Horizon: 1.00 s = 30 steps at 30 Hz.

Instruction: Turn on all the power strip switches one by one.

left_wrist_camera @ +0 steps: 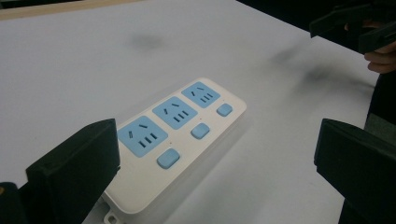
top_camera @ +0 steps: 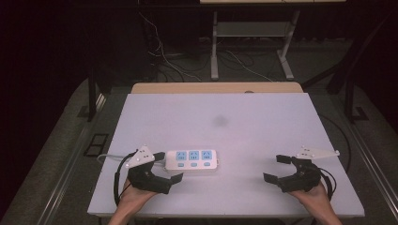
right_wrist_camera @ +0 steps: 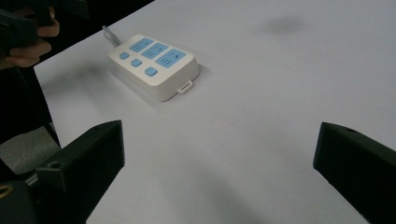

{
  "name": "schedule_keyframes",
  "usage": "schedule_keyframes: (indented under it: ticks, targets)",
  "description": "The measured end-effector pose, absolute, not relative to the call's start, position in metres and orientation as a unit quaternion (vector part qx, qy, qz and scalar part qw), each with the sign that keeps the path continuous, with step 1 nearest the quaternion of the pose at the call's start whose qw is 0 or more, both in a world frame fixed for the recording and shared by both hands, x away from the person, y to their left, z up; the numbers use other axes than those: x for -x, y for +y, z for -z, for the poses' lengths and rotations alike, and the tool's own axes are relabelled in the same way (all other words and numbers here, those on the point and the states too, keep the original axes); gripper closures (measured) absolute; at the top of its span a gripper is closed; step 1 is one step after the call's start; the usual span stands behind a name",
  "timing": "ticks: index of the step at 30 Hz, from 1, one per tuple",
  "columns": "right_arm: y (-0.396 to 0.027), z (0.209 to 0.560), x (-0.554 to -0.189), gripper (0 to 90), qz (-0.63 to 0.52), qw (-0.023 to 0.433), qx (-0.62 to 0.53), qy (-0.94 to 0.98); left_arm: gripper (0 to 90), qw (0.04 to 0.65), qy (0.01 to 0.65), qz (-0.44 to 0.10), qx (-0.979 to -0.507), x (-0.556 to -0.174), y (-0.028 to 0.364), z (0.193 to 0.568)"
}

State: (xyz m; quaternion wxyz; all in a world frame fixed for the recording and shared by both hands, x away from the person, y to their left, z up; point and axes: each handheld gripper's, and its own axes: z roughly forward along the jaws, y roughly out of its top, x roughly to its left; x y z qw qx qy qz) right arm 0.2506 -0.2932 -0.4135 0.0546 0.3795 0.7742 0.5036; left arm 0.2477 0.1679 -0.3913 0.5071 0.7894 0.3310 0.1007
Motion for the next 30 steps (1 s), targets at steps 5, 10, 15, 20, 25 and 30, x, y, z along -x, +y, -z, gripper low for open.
schedule_keyframes:
  ticks: [5, 10, 15, 20, 25, 30]
  targets:
    - [-0.293, 0.413, -0.250, 1.7, -0.504, 0.056, -0.379, 0.774, 0.0, 0.496, 0.322, -0.096, -0.801, -0.253, 0.167, 0.381]
    - [-0.293, 0.413, -0.250, 1.7, -0.504, 0.056, -0.379, 0.774, 0.0, 0.482, 0.322, -0.092, -0.810, -0.259, 0.168, 0.376]
    - [-0.294, 0.413, -0.250, 1.7, -0.504, 0.057, -0.380, 0.774, 0.0, 0.469, 0.322, -0.084, -0.818, -0.265, 0.169, 0.375]
    - [-0.294, 0.413, -0.250, 1.7, -0.504, 0.057, -0.379, 0.774, 0.0, 0.458, 0.320, -0.076, -0.826, -0.271, 0.167, 0.376]
    - [-0.294, 0.413, -0.249, 1.7, -0.504, 0.056, -0.380, 0.774, 0.0, 0.442, 0.315, -0.066, -0.837, -0.279, 0.163, 0.376]
    - [-0.294, 0.413, -0.250, 1.7, -0.503, 0.057, -0.378, 0.775, 0.0, 0.426, 0.310, -0.059, -0.848, -0.286, 0.159, 0.376]
